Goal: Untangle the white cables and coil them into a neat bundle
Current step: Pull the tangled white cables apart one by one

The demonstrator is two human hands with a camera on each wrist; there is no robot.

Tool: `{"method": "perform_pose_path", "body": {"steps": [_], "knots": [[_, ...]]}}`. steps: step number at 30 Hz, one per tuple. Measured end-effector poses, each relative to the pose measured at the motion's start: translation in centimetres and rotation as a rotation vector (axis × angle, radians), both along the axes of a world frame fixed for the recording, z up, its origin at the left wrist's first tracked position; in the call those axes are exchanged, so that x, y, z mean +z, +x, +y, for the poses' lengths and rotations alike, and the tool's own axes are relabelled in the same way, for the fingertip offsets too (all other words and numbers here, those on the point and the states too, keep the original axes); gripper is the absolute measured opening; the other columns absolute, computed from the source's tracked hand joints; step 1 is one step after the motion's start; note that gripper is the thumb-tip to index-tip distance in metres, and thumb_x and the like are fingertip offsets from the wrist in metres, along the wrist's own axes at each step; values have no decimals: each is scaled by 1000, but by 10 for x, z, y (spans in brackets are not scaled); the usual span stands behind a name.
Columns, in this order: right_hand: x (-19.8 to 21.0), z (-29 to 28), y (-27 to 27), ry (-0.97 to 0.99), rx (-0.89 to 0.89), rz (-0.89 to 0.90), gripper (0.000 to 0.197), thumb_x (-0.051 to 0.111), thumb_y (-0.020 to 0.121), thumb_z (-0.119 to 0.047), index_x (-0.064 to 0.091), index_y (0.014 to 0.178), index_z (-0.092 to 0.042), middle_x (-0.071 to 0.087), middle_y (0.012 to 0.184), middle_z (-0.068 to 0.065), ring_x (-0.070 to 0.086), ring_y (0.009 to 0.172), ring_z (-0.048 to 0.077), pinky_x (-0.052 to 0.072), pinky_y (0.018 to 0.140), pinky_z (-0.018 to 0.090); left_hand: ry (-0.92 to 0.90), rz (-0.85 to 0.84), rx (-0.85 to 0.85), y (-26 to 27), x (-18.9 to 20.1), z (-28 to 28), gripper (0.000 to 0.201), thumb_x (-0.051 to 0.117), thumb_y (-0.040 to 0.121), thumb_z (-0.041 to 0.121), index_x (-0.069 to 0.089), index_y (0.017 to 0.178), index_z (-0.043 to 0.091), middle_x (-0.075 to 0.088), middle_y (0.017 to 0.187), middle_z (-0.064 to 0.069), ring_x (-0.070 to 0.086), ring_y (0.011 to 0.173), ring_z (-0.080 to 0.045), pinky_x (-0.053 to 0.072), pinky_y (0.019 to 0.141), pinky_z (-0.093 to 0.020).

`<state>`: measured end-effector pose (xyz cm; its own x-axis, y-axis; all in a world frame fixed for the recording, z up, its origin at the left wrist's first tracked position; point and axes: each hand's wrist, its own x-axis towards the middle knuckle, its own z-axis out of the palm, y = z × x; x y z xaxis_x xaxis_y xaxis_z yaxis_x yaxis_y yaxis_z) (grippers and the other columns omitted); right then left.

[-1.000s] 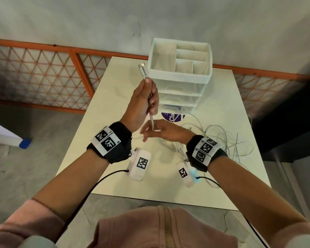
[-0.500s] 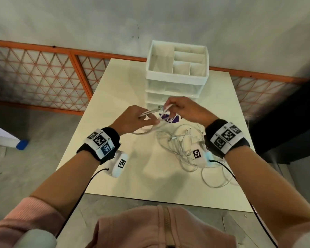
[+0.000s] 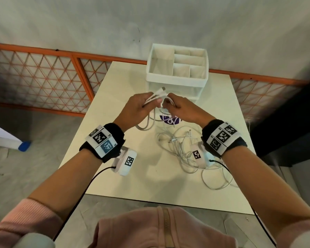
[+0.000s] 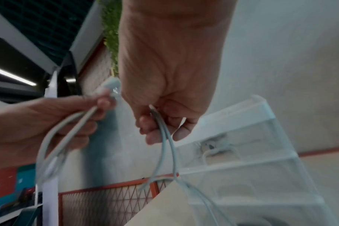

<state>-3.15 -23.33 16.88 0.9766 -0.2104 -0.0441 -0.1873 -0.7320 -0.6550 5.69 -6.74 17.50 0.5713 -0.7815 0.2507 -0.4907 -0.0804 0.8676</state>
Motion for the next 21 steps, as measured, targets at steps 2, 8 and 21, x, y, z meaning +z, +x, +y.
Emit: {"method": "perform_pose_path", "body": {"steps": [2,8,21], "knots": [[-6,-1,-4,121,23,16,9,48,97,-24,52,92,-18,60,74,-5,56,65,4,42,59,12,-118,-38,64,0,9,3,22,51,96,23,57,77,13,38,51,11,33,48,-2,28,52,-16],[-59,-23,-27,50,33,282,12,44,99,-17,53,92,-13,66,99,1,55,90,9,35,80,8,-444,61,344,36,29,17,23,47,97,33,54,77,27,46,55,14,42,51,-9,42,51,-30],[21,-20,-1,-180,-27,56,29,46,97,-31,65,108,-12,66,91,-2,54,73,16,35,60,12,-123,-5,509,19,-16,13,56,60,89,40,45,135,13,49,71,8,43,55,-3,40,59,-19]]}}
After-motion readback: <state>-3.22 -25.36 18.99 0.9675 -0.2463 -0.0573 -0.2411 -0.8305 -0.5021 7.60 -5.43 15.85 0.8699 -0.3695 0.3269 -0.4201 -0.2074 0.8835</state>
